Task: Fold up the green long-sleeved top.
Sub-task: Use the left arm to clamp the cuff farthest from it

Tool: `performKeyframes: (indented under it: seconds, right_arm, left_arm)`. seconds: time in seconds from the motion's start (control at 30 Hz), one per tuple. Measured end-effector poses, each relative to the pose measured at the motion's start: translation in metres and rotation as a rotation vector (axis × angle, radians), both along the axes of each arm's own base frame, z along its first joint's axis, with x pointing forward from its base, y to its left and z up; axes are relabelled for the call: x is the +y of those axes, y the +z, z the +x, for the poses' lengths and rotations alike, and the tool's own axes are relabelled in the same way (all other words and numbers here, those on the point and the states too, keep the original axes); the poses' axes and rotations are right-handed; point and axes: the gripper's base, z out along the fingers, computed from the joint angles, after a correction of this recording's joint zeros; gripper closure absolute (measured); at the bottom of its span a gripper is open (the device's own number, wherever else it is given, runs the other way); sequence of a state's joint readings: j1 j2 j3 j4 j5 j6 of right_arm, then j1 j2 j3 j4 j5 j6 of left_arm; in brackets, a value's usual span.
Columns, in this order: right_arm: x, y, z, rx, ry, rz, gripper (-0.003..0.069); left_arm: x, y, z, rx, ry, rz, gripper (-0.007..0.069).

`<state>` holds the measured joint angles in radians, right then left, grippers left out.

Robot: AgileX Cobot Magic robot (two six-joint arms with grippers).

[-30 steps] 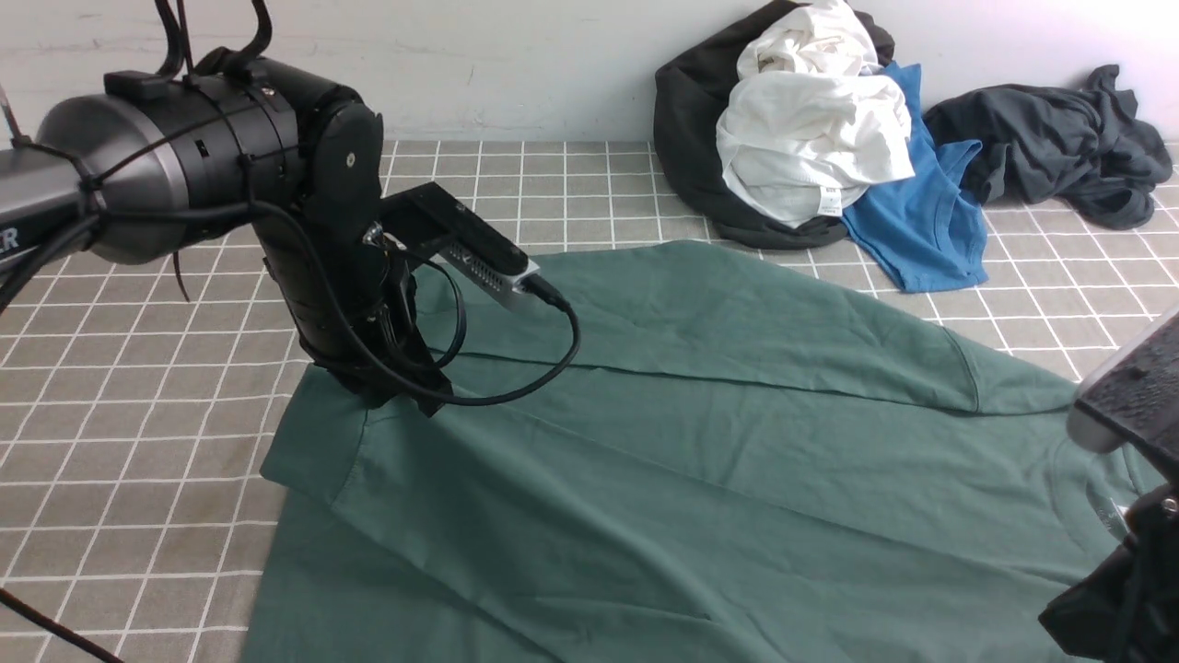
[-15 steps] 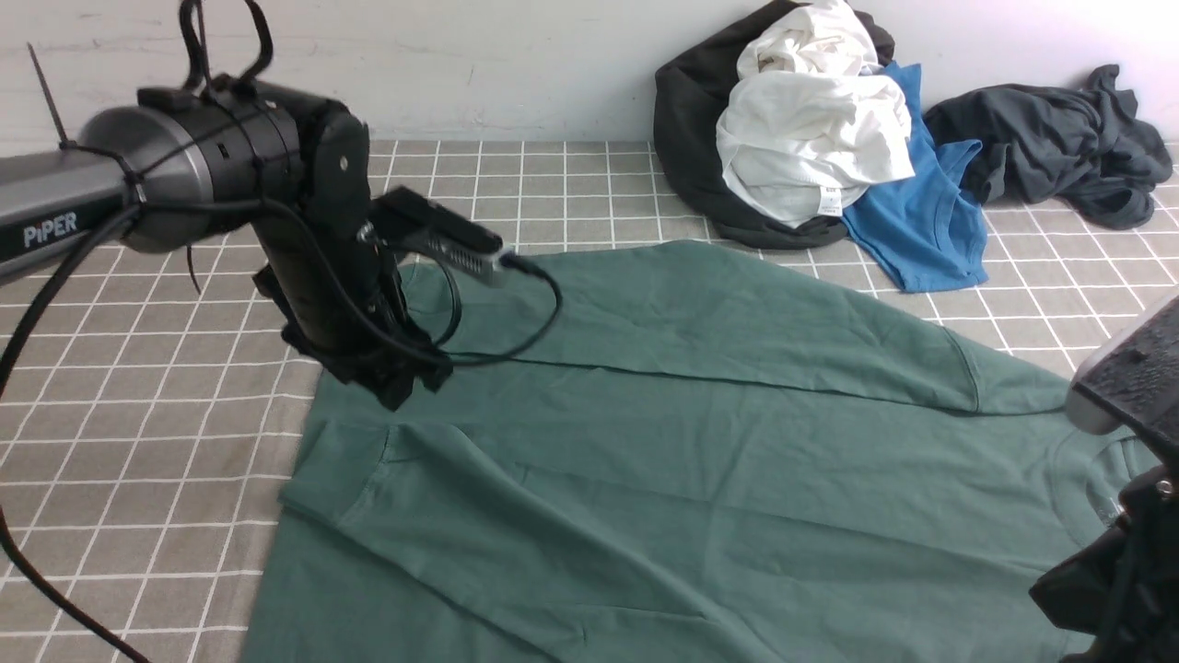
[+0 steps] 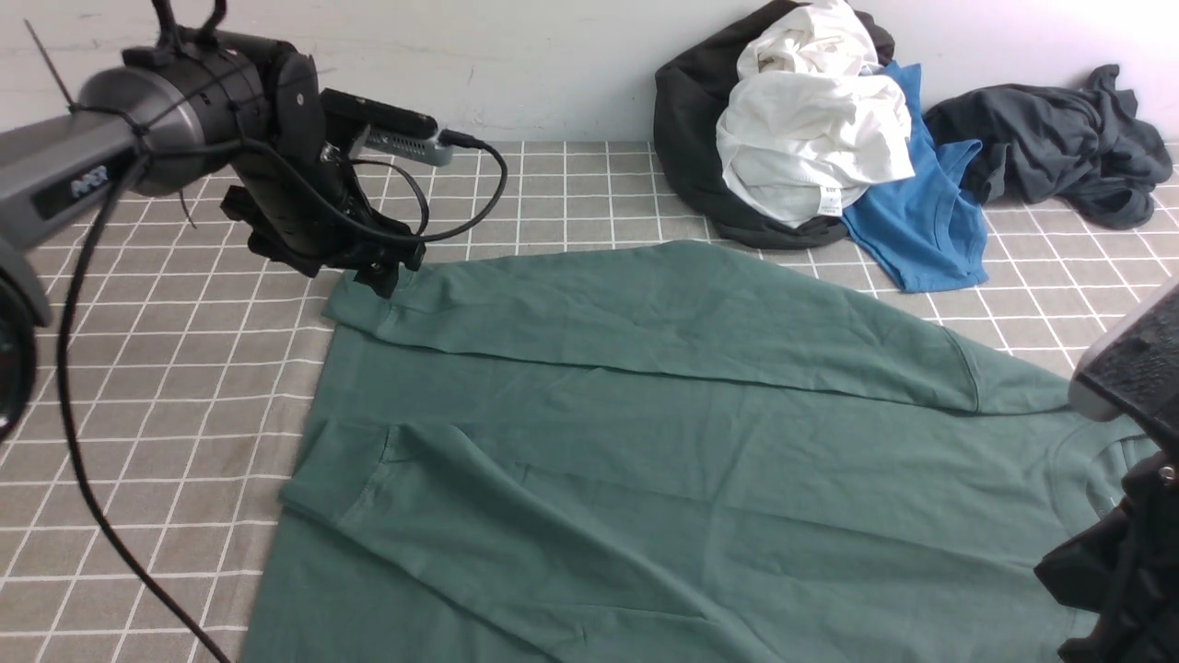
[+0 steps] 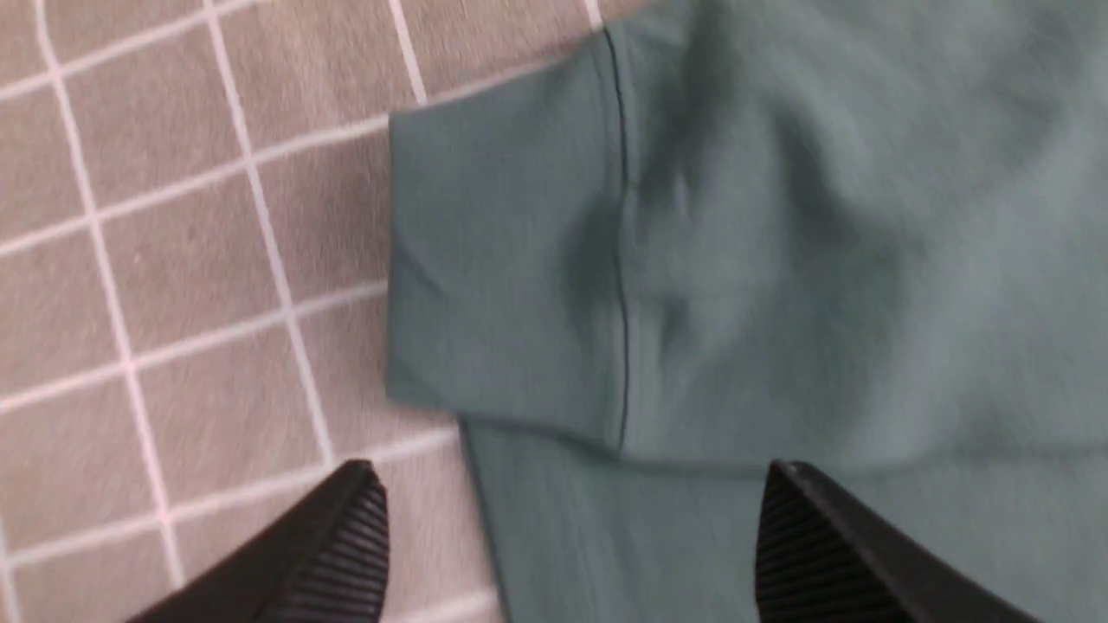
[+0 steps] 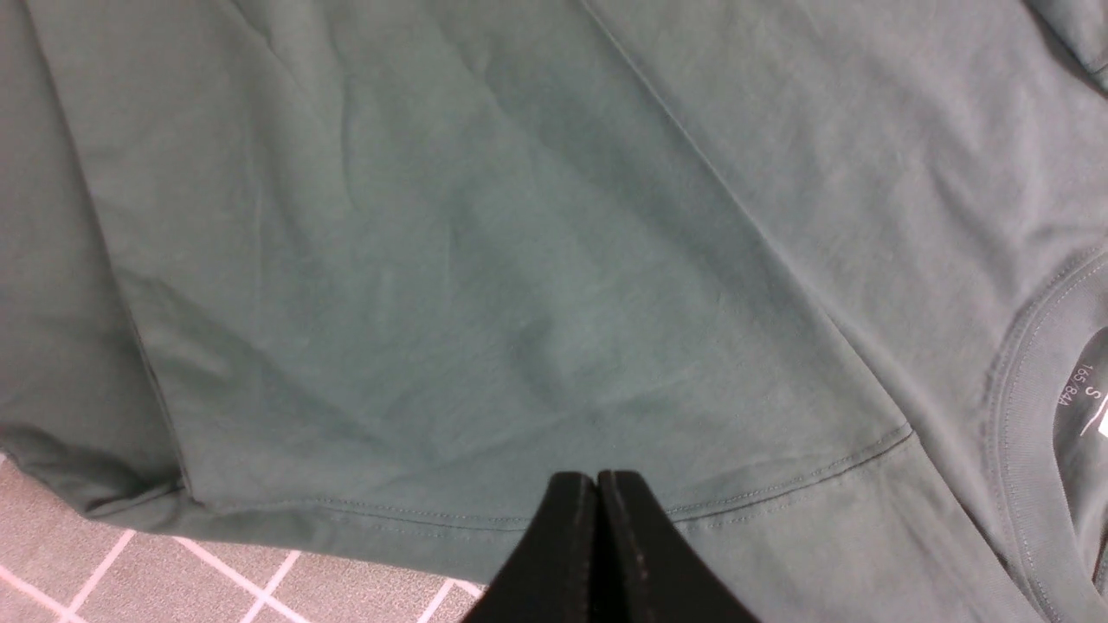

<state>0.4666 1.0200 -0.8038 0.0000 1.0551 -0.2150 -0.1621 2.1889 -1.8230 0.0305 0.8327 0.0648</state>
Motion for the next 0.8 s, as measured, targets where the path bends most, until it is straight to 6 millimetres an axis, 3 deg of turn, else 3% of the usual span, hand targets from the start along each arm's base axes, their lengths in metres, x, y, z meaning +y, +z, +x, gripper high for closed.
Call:
performKeyframes:
  seconds: [0.03, 0.17, 0.27, 0.4, 0.53, 0.57, 0.67, 0.8]
  right_arm:
    - [0.000, 0.000, 0.000, -0.001, 0.000, 0.000, 0.0673]
    - [0.000, 0.000, 0.000, -0.001, -0.006, 0.004, 0.0673]
    - [0.000, 0.000, 0.000, 0.003, -0.022, 0.011, 0.0673]
    - [-0.001, 0.000, 0.001, -0.001, -0.025, 0.004, 0.0673]
    - [-0.001, 0.000, 0.001, -0.002, -0.025, 0.003, 0.0673]
    - [-0.001, 0.000, 0.001, -0.002, -0.025, 0.003, 0.0673]
    - [-0.001, 0.000, 0.001, -0.001, -0.031, 0.005, 0.0673]
    - [-0.001, 0.000, 0.001, 0.000, -0.037, 0.007, 0.0673]
  left_arm:
    - [0.000, 0.000, 0.002, -0.005, 0.001, -0.001, 0.0104]
    - [-0.005, -0.033, 0.015, 0.040, 0.011, -0.024, 0.0111]
    - [-0.007, -0.052, 0.018, 0.076, 0.018, -0.040, 0.0162]
    - [-0.007, -0.053, 0.020, 0.067, 0.016, -0.047, 0.0273]
    - [-0.008, -0.053, 0.020, 0.063, 0.015, -0.048, 0.0463]
    - [-0.008, -0.053, 0.020, 0.063, 0.015, -0.048, 0.0463]
    - [-0.007, -0.053, 0.020, 0.071, 0.017, -0.047, 0.0580]
    - [-0.006, -0.048, 0.016, 0.097, 0.009, -0.044, 0.0612]
